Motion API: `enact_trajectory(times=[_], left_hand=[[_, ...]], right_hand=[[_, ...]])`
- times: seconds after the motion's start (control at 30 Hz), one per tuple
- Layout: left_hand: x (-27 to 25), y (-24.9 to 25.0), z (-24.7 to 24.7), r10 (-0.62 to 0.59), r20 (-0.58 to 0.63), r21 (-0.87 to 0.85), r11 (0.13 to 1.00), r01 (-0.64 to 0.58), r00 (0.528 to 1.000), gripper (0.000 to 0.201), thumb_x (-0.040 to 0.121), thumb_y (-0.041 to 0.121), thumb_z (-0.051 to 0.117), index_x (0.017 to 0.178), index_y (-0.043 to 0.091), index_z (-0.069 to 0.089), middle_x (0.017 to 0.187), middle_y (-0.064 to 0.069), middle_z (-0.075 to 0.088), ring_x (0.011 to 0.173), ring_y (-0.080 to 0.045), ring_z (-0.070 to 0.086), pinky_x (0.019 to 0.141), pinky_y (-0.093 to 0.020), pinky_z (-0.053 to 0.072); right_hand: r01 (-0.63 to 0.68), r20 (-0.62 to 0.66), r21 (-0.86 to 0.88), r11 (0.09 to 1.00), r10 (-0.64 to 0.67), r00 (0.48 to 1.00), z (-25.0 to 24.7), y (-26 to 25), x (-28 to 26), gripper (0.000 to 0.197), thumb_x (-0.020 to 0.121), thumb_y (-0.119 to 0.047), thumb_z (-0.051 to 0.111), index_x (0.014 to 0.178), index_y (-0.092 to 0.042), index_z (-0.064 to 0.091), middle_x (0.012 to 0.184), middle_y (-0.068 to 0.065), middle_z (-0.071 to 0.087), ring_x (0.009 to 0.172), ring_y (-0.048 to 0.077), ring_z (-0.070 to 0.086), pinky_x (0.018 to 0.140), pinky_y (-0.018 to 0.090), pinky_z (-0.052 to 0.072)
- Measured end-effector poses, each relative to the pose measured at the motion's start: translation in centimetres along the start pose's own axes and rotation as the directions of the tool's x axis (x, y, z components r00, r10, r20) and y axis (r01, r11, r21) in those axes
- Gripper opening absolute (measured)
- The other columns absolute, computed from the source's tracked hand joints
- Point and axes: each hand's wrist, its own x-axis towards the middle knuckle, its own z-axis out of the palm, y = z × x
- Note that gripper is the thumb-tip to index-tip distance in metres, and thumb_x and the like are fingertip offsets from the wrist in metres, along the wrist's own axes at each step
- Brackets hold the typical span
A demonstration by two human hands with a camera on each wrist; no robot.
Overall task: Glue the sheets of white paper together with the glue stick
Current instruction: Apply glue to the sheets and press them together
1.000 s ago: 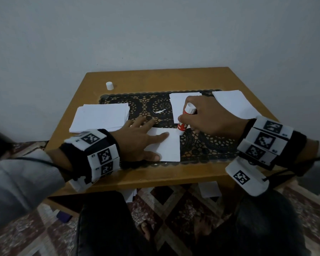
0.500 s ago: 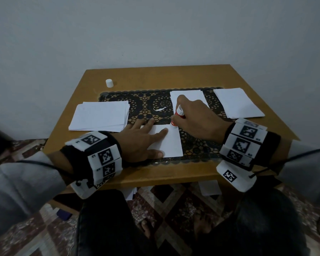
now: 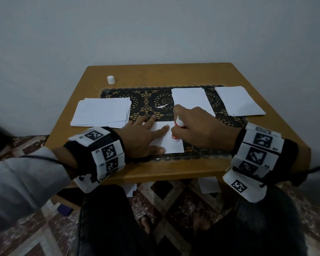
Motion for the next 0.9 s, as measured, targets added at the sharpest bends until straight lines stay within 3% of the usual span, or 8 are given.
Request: enact_trajectory(times=[0.17, 0.3, 0.4, 0.5, 0.6, 0.73, 0.8, 0.9], left_hand=[[-0.1, 0.1, -0.2, -0.003, -0.007, -0.009, 1.000, 0.003, 1.000, 0.076, 0.090, 0.068, 0.029, 0.148, 0.042, -0.011, 0.158, -0.009, -0.018, 0.145, -0.034, -0.008, 0.115, -0.053, 0.007], [-0.1, 0.0, -0.2, 0.001, -0.024, -0.023, 1.000, -0.001, 1.000, 0.076, 0.089, 0.068, 0.031, 0.148, 0.042, -0.008, 0.159, -0.008, -0.015, 0.145, -0.033, -0.007, 0.115, -0.052, 0.007], [-0.1, -0.1, -0.2, 0.009, -0.054, -0.068, 0.998, -0.013, 0.999, 0.076, 0.088, 0.067, 0.037, 0.149, 0.043, -0.003, 0.159, -0.006, -0.010, 0.145, -0.032, -0.004, 0.115, -0.052, 0.009], [-0.1, -0.2, -0.3, 0.016, -0.108, -0.090, 0.996, -0.026, 0.994, 0.077, 0.086, 0.068, 0.043, 0.148, 0.044, 0.006, 0.157, -0.007, 0.002, 0.142, -0.033, 0.004, 0.113, -0.051, 0.016], [-0.1, -0.3, -0.4, 0.037, -0.161, -0.063, 0.997, -0.048, 0.986, 0.077, 0.084, 0.068, 0.045, 0.148, 0.042, 0.012, 0.149, -0.008, 0.013, 0.135, -0.032, 0.013, 0.112, -0.047, 0.022], [0.0, -0.2, -0.5, 0.076, -0.195, -0.011, 0.997, -0.080, 0.978, 0.077, 0.086, 0.066, 0.043, 0.150, 0.034, 0.013, 0.137, -0.009, 0.023, 0.127, -0.029, 0.022, 0.110, -0.045, 0.028], [0.0, -0.1, -0.5, 0.095, -0.202, 0.020, 0.995, -0.093, 0.975, 0.078, 0.087, 0.066, 0.041, 0.150, 0.031, 0.012, 0.137, -0.010, 0.024, 0.127, -0.029, 0.024, 0.109, -0.046, 0.030], [0.1, -0.3, -0.4, 0.116, -0.203, 0.060, 0.993, -0.106, 0.972, 0.079, 0.087, 0.068, 0.038, 0.151, 0.030, 0.010, 0.139, -0.010, 0.023, 0.126, -0.028, 0.024, 0.108, -0.043, 0.031]], right_hand=[[0.069, -0.022, 0.012, 0.998, -0.069, 0.997, 0.5, -0.1, -1.6, 0.020, 0.093, -0.029, 0.055, 0.096, -0.012, 0.046, 0.062, 0.002, 0.055, 0.053, 0.019, 0.048, 0.046, 0.027, 0.029], [0.078, 0.022, 0.126, 0.989, -0.081, 0.996, 0.4, -0.4, -2.5, 0.020, 0.090, -0.025, 0.060, 0.088, -0.009, 0.049, 0.062, 0.001, 0.058, 0.056, 0.021, 0.051, 0.047, 0.028, 0.036], [0.043, -0.029, 0.243, 0.969, -0.037, 0.999, -1.2, -0.2, -2.5, 0.020, 0.086, -0.023, 0.066, 0.082, -0.007, 0.054, 0.067, 0.006, 0.061, 0.059, 0.021, 0.054, 0.054, 0.035, 0.042], [-0.067, -0.024, 0.340, 0.938, 0.080, 0.996, -3.8, 0.9, -1.6, 0.020, 0.083, -0.023, 0.071, 0.084, -0.009, 0.057, 0.068, 0.004, 0.068, 0.061, 0.015, 0.065, 0.057, 0.031, 0.053], [-0.128, -0.053, 0.430, 0.894, 0.166, 0.985, -5.3, 3.0, 0.4, 0.019, 0.085, -0.011, 0.070, 0.093, -0.007, 0.053, 0.071, 0.006, 0.071, 0.061, 0.015, 0.067, 0.055, 0.030, 0.054], [-0.151, -0.154, 0.259, 0.954, 0.195, 0.969, -5.3, 6.1, 4.8, 0.027, 0.091, -0.013, 0.064, 0.118, -0.011, 0.060, 0.095, 0.000, 0.064, 0.079, 0.016, 0.059, 0.064, 0.025, 0.044], [-0.191, -0.189, 0.203, 0.960, 0.230, 0.955, -5.4, 7.3, 7.2, 0.024, 0.092, -0.014, 0.061, 0.115, -0.008, 0.062, 0.094, 0.001, 0.060, 0.078, 0.014, 0.055, 0.065, 0.025, 0.040], [-0.288, -0.239, 0.206, 0.935, 0.334, 0.912, -5.3, 9.6, 11.1, 0.017, 0.086, -0.016, 0.063, 0.099, -0.006, 0.056, 0.089, 0.005, 0.057, 0.079, 0.021, 0.055, 0.062, 0.030, 0.039]])
